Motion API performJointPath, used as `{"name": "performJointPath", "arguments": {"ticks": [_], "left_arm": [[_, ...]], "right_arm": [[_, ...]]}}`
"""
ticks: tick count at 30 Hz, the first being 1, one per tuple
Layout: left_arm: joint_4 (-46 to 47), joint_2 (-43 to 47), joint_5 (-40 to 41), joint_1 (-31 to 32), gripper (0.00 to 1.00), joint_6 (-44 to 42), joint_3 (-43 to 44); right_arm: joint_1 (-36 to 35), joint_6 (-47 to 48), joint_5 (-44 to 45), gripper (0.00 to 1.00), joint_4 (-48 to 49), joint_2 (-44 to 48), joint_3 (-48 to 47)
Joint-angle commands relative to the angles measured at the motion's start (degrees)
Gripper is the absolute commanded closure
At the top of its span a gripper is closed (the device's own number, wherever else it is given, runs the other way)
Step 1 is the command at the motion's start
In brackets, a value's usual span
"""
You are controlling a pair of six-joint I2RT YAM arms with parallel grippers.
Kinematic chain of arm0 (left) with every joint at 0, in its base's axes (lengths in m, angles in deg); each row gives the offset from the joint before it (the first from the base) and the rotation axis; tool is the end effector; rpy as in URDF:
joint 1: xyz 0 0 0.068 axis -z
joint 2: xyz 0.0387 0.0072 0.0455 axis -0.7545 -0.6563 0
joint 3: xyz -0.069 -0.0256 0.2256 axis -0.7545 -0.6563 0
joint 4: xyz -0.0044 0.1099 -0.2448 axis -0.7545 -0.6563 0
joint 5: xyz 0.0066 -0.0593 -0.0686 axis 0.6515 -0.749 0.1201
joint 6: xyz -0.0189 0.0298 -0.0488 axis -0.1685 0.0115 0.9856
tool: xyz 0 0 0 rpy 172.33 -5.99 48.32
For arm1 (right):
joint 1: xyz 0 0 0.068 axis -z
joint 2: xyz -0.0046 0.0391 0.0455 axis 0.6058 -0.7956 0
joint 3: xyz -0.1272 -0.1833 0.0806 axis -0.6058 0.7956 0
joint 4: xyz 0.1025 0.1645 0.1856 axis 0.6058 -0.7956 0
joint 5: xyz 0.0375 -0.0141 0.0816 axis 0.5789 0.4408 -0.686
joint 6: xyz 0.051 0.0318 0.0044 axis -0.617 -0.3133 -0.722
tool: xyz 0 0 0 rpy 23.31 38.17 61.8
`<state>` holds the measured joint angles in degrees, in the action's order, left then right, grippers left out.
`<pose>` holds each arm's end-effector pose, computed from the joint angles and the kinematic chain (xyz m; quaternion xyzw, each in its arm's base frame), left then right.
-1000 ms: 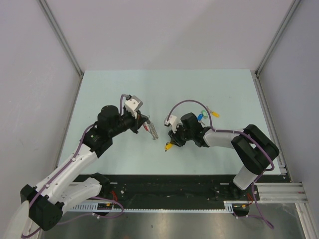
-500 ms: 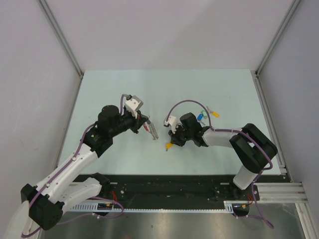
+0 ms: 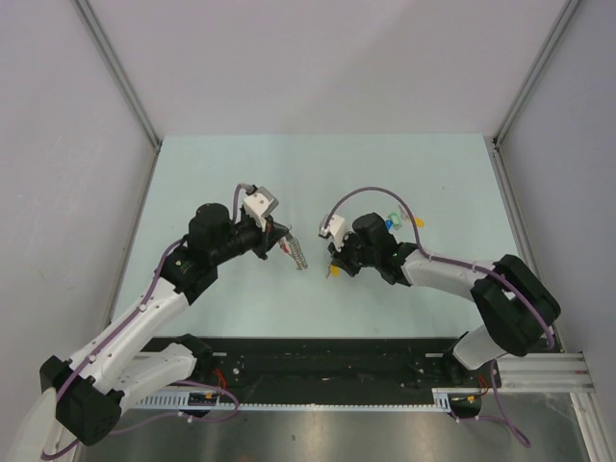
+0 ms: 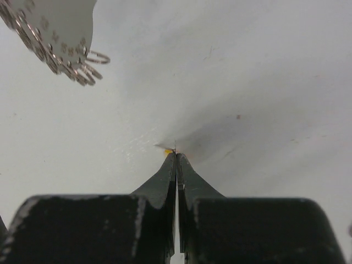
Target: Put the keys on the keyring
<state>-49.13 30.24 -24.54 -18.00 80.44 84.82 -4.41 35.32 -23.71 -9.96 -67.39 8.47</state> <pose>0.2101 -0.1421 0.2869 0.3201 0.7336 -0.2614 0.5395 0.2362 0.2274 0.1363 -0.4862 0.7524 0.2209 0.3857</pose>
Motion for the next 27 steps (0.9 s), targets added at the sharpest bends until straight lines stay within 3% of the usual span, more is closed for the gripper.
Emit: {"name": "performJointPath", "arguments": {"ticks": [1,9,17,27], "left_arm": [[3.7,2.2,-5.6,-0.3,1.0,-4.2,2.2],[1.5,2.4,-19.1,-0.4,1.0,-12.7,3.4],[-0.9,3.0,-27.4,-0.3,1.0,-16.6,3.9],[0.1,1.8,-31.2,-0.3,0.99,-15.1,3.7]], "right_arm": [[-1.6,-0.1,8.4,1.0,-1.3,7.7,-1.4],[-3.3,-1.4,13.1,1.0,-7.0,21.5,-1.4],[-6.8,-1.4,9.4,1.0,-11.2,34.7,-1.3],[-8.0,0.1,3.6,1.0,-8.8,35.1,-1.4]]}}
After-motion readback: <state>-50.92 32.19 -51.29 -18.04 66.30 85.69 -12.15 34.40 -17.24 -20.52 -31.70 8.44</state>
